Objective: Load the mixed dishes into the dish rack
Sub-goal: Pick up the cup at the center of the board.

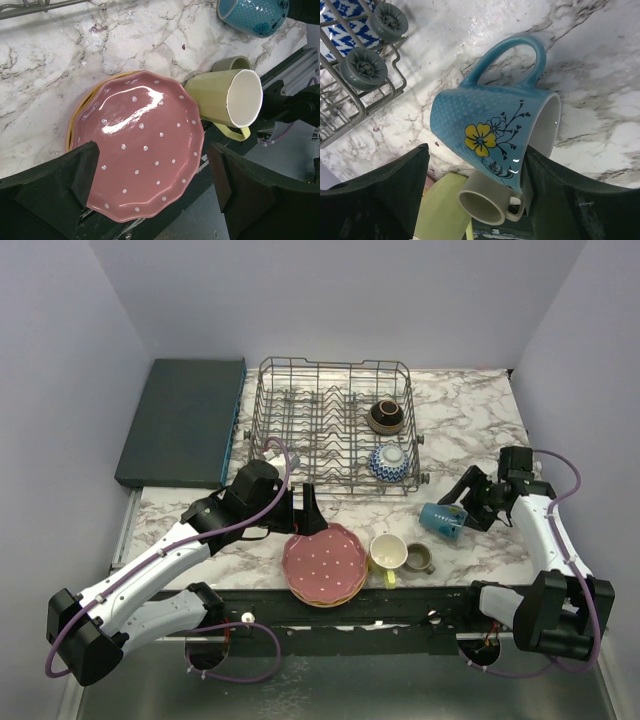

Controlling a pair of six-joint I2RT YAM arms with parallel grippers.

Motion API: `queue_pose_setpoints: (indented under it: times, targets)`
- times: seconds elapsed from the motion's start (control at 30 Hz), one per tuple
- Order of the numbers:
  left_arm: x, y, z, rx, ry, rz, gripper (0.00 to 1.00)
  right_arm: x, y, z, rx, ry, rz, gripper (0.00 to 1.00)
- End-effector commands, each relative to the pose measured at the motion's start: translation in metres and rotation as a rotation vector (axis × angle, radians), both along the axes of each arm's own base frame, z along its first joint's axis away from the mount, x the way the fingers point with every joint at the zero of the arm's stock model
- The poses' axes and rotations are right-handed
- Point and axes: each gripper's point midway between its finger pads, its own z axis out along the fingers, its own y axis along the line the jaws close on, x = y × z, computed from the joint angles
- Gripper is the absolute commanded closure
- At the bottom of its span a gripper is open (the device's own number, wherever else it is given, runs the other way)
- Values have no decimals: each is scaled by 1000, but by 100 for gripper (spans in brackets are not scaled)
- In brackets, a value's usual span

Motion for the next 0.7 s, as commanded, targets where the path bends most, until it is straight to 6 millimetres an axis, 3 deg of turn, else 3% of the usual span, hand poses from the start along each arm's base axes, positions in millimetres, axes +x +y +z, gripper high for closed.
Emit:
queue_pose_setpoints:
  times: [0.0,0.13,0.3,0.67]
  targets:
    - [-1,1,-1,-5,-8,-7,1,5,15,1,99,-46,-5,27]
    - [-1,1,-1,-4,-6,-6,1,7,21,0,136,-64,-12,37]
    - [-1,2,-4,2,-1,-4,1,10,23,2,154,-82,-24,57]
    - [0,2,-7,13,7,-2,1,17,24,16,167,-137,-28,85]
